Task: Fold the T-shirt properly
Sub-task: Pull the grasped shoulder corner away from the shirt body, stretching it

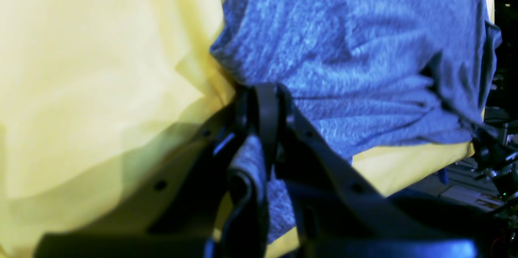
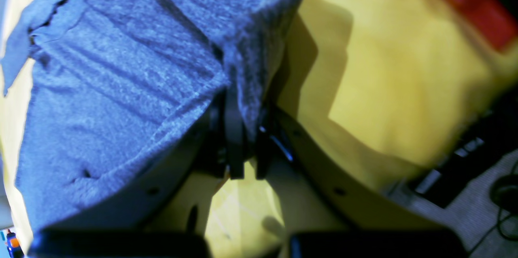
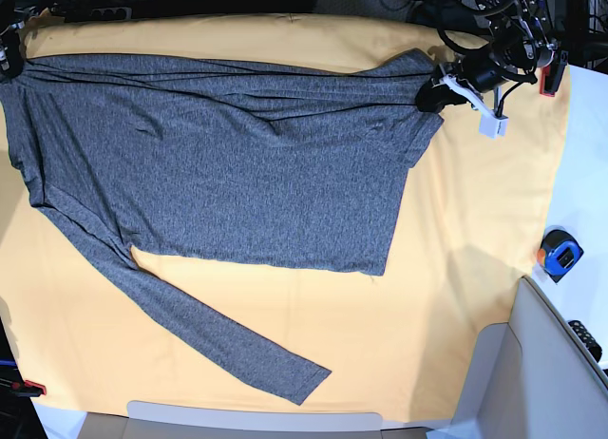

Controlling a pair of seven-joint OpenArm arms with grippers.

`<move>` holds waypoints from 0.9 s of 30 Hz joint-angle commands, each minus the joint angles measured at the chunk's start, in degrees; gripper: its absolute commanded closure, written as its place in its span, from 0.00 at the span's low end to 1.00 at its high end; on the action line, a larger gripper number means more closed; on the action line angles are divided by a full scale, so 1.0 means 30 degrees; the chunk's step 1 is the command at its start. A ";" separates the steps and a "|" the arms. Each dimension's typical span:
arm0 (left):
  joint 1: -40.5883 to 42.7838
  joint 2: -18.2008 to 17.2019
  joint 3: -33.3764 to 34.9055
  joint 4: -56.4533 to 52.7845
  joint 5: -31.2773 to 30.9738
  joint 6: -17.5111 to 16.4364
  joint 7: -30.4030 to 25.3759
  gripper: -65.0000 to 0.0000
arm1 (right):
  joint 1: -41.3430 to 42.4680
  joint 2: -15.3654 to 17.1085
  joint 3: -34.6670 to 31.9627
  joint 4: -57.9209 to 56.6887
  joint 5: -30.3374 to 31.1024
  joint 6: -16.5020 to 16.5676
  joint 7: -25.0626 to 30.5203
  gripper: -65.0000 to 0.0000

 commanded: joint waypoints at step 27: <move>0.4117 -0.0070 -0.0680 -0.0081 0.1441 -0.0728 0.0837 1.00 | -0.2271 0.0647 -0.0947 0.0038 -0.2475 -0.0402 -0.0663 1.00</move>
